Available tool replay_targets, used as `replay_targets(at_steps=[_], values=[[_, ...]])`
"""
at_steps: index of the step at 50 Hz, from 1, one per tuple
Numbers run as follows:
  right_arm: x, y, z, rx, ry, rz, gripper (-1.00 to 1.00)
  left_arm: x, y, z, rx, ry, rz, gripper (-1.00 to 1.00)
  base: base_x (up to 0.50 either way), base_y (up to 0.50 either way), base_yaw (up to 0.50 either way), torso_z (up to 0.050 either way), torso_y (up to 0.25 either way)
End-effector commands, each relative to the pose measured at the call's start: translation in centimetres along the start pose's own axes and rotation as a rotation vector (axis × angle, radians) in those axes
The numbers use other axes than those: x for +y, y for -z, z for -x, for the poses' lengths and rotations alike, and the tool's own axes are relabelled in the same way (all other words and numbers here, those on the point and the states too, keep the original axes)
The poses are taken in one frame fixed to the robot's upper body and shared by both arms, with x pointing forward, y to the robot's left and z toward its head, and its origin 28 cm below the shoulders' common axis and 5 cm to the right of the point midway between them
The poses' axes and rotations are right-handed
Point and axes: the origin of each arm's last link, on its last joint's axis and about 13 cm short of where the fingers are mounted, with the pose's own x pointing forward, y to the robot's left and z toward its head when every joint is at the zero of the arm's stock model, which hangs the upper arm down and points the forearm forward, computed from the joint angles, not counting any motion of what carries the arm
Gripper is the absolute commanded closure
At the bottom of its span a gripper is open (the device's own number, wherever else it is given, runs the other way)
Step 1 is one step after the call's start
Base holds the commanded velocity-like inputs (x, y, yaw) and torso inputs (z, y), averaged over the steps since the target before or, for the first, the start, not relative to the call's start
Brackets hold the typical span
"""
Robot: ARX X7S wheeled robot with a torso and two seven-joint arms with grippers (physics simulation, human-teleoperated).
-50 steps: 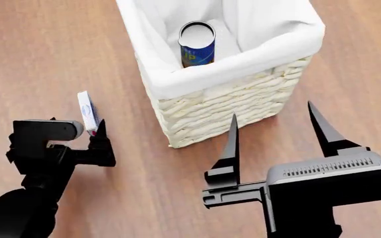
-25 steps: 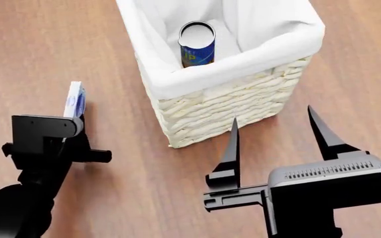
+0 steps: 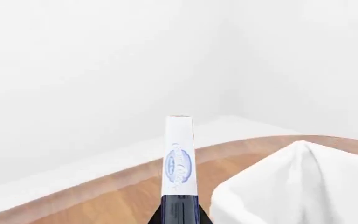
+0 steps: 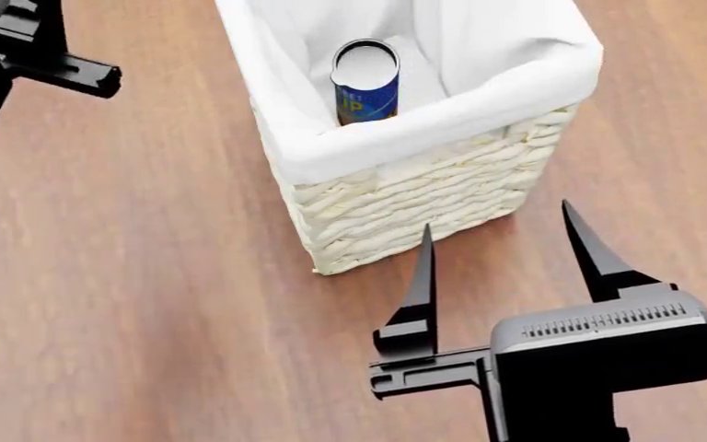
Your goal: Pick up the alphabet soup and the cream cheese box, and put them in the basket.
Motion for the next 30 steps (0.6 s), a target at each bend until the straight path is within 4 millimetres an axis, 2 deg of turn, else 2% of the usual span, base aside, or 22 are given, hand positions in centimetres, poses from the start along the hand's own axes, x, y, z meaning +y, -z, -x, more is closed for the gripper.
replay_targets(at_steps=[1,13,18,21,25,27,28,30], values=[[0.1,-0.1,0.2,-0.001,-0.004,0.0,-1.0,-0.2,-5.9,-2.6,-0.101,0.165,-0.048,1.0,0.0,0.0,0.0,0.0,0.0],[0.1,-0.3,0.4,-0.005,-0.008,-0.009,-1.0,-1.4,-8.2,-5.2,-0.055,0.315,-0.106,1.0,0.0,0.0,0.0,0.0,0.001],[0.3,-0.4,0.3,-0.006,-0.016,-0.009,-1.0,-1.5,-10.4,-6.3,-0.04,0.447,-0.068,1.0,0.0,0.0,0.0,0.004,0.0],[0.3,-0.4,0.3,-0.006,-0.016,-0.01,-1.0,-1.6,-10.9,-6.9,0.002,0.542,-0.042,1.0,0.0,0.0,0.0,0.0,0.0],[0.3,-0.2,0.3,-0.002,-0.017,-0.007,-1.0,-1.7,-10.8,-7.1,0.061,0.642,-0.024,1.0,0.0,0.0,0.0,0.0,0.0],[0.3,-0.2,0.3,-0.001,-0.017,-0.01,-1.0,-1.9,-9.9,-7.0,0.098,0.658,-0.095,1.0,0.0,0.0,0.0,0.0,0.0],[0.4,-0.1,0.3,0.003,-0.018,-0.017,-1.0,-2.2,-9.0,-6.7,0.152,0.723,-0.072,1.0,0.0,0.0,0.0,0.0,0.01],[0.4,0.0,0.3,0.004,-0.019,-0.014,-1.0,-2.2,-8.2,-6.9,0.166,0.709,-0.066,1.0,0.0,0.0,0.0,0.0,0.0]])
